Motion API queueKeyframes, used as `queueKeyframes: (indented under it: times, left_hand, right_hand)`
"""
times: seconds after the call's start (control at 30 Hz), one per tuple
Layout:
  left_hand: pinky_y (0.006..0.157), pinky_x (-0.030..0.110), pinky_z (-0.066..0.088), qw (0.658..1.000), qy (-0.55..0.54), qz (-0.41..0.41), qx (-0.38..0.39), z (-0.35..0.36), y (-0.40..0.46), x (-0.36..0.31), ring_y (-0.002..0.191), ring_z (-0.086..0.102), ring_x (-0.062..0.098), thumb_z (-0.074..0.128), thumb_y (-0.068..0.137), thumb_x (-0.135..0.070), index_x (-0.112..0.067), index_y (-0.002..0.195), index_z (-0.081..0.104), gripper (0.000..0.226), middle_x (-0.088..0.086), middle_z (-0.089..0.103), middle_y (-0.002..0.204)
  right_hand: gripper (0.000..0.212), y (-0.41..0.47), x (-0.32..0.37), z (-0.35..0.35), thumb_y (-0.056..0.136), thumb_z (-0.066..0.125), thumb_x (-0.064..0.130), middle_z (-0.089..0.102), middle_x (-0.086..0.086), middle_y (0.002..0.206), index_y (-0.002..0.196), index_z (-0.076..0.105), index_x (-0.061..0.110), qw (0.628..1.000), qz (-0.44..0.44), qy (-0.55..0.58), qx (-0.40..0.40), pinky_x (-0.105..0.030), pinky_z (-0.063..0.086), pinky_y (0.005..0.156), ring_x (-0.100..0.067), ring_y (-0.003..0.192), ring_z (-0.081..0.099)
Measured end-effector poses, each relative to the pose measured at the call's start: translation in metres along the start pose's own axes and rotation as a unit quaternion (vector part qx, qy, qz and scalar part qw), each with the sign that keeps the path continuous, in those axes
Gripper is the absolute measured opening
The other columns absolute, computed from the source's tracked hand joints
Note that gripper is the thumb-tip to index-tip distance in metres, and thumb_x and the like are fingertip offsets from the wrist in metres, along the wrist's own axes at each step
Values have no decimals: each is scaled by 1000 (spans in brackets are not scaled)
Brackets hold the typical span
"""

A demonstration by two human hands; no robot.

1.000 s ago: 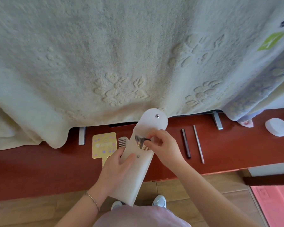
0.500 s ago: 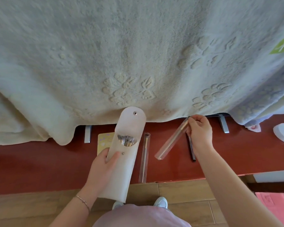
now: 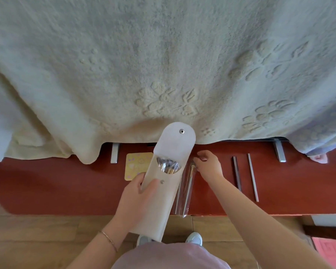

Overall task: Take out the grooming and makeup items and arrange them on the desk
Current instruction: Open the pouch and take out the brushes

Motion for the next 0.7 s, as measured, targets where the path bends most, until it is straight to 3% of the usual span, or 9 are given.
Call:
queueKeyframes:
  times: [0.13,0.23,0.3,0.43,0.53,0.6,0.7]
  left_hand:
    - [62,34,57,999,-7,7,32,10,3,-11,71,68,18,58,82,-40,-27,92,63,17,-1,69,83]
    - [59,27,55,998,-8,11,59,19,7,-18,71,69,15,58,80,-42,-27,94,63,21,-1,70,85]
    - [58,27,55,997,3,17,75,26,11,-23,70,69,14,58,85,-40,-28,95,62,16,-1,70,86]
    - [69,42,58,995,17,20,96,35,19,-27,74,69,16,54,77,-50,-30,98,62,30,-2,70,89]
    - [68,37,58,994,22,20,109,40,23,-31,74,69,15,54,84,-49,-29,102,59,28,-1,69,92]
    - [71,37,57,995,15,15,98,41,27,-34,76,69,14,53,89,-45,-29,101,60,21,-2,69,94]
    - [77,40,53,996,-1,9,92,43,27,-40,81,68,16,49,90,-49,-28,98,64,27,-2,70,94]
  right_hand:
    - [18,-11,11,-21,89,52,19,67,-3,88,103,63,15,991,19,131,10,-25,43,60,-17,72,60]
    - [20,-29,26,-37,90,53,16,70,-6,89,105,64,11,953,-16,298,61,-32,51,70,-21,79,65]
    - [22,-41,36,-44,85,58,22,71,-4,93,105,63,15,942,-59,322,69,-34,54,78,-20,88,67]
    - [20,-59,54,-59,88,63,22,72,0,96,108,62,25,954,-127,270,29,-31,54,82,-15,93,67]
    - [26,-75,56,-63,88,62,13,69,10,90,92,63,39,962,-226,151,0,-27,51,75,-10,86,64]
    - [34,-85,51,-57,85,62,7,66,15,93,87,64,41,953,-291,80,3,-29,51,74,-12,87,61]
    - [25,-87,38,-45,79,58,11,63,17,98,91,68,30,910,-412,-27,-44,-21,49,82,-12,106,56]
Point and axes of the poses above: each hand's wrist, its own y-axis towards the middle knuckle, its own z-axis out of the palm, x = y × z, the point moved 1 cm from there along y, towards the middle knuckle
